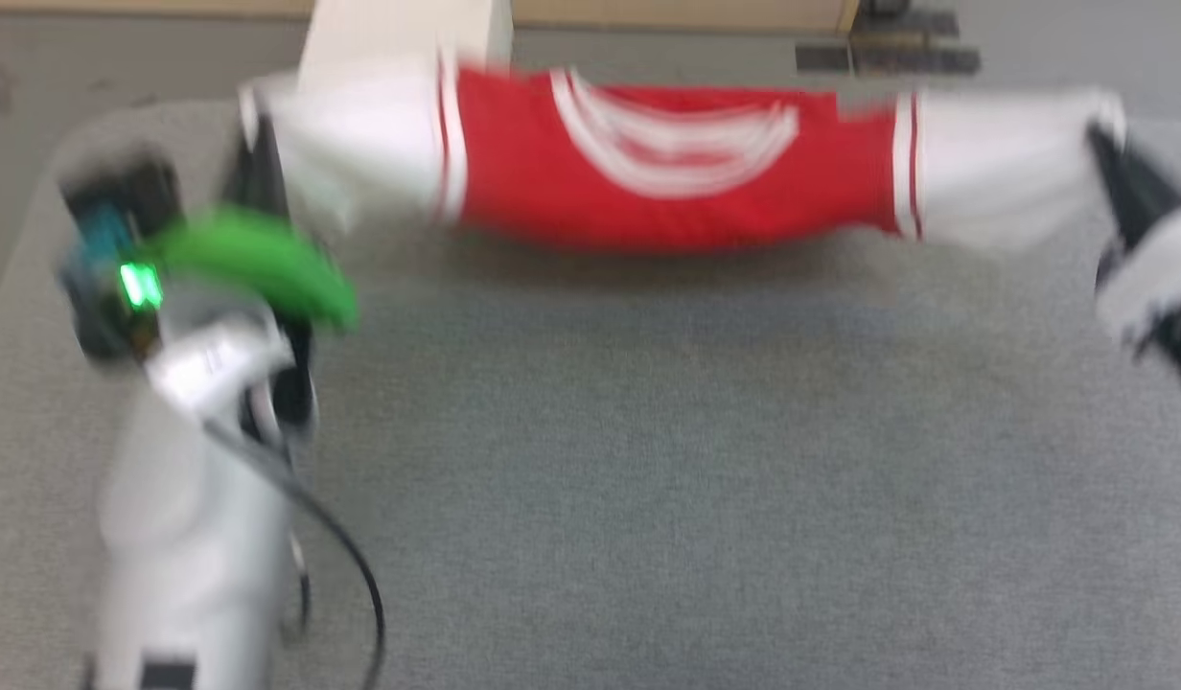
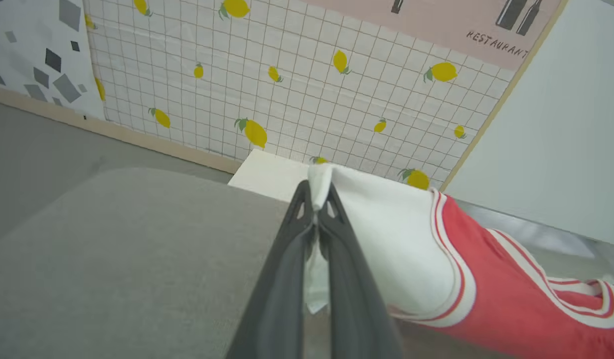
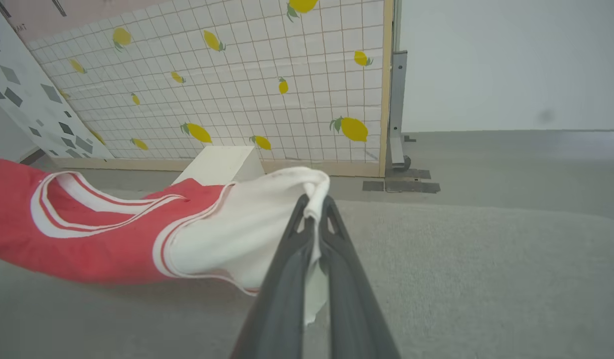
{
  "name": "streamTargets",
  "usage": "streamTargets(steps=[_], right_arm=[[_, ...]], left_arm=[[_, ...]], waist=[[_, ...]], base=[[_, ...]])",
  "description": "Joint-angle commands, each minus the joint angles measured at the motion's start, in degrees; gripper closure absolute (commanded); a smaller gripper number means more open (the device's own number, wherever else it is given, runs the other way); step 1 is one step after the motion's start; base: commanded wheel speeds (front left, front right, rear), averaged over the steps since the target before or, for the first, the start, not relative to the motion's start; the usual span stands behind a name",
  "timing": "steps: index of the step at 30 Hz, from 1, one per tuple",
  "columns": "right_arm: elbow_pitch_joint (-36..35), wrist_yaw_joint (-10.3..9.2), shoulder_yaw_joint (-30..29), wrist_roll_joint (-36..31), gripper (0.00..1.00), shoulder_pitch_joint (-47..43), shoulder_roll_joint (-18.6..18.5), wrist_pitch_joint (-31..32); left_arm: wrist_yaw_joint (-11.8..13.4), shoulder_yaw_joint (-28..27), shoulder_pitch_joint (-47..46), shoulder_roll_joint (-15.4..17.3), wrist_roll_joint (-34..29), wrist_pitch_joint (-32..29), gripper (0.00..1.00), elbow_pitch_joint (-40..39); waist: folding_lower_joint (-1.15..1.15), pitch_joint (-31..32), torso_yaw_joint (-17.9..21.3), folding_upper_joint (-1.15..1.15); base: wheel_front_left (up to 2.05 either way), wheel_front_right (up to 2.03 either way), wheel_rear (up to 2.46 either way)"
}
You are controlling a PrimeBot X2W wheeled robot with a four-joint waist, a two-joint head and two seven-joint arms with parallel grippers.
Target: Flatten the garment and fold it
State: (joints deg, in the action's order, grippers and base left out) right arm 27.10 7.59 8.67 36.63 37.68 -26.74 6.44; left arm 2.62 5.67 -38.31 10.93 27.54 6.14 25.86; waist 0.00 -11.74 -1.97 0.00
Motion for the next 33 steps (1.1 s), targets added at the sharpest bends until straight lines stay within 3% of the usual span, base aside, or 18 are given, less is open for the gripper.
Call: streamTargets(steps=[1,9,14,19,23,27,33], right_arm=[[-1.1,-0.10,-1.6,1.3,1.00,-4.4,0.5,-0.8],[-5.8,-0.10,-9.6,3.4,1.00,-28.7,5.5,-1.1],[-8.9,-0.10,-14.8,-0.1,1.00,-39.4,8.2,0.4],[-13.5,-0.10,-18.7,-4.8,1.00,-45.4,9.1,2.8],[-18.7,-0.10,-16.1,-12.0,1.00,-47.8,6.6,6.0],[-22.0,-0.10,-9.9,-16.8,1.00,-46.5,4.0,11.7],[-20.5,-0.10,1.0,-19.2,1.00,-42.0,2.1,25.7]], left_arm=[[0.4,-0.5,5.5,-0.7,1.1,0.4,1.00,-2.1],[2.6,-2.1,32.7,-4.0,6.5,-1.0,1.00,-11.9],[5.0,-3.6,43.8,-4.9,8.9,-2.5,1.00,-14.8],[7.9,-5.1,49.2,-3.1,8.0,-3.3,1.00,-15.8],[10.1,-3.8,49.9,-1.0,4.6,-4.5,1.00,-15.9],[11.9,0.0,48.2,1.6,-1.1,-6.9,1.00,-14.0],[13.3,1.7,46.6,1.3,-2.7,-8.0,1.00,-12.5]], waist=[[0.00,5.5,-0.9,0.00],[0.00,9.9,-1.5,0.00],[0.00,11.3,-1.7,0.00],[0.00,12.0,-1.8,0.00],[0.00,12.2,-1.9,0.00],[0.00,12.2,-1.7,0.00],[0.00,12.6,-1.0,0.00]], base=[[0.00,0.00,0.00],[0.00,0.00,0.00],[0.00,0.00,0.00],[0.00,0.00,0.00],[0.00,0.00,0.00],[0.00,0.00,0.00],[0.00,0.00,0.00]])
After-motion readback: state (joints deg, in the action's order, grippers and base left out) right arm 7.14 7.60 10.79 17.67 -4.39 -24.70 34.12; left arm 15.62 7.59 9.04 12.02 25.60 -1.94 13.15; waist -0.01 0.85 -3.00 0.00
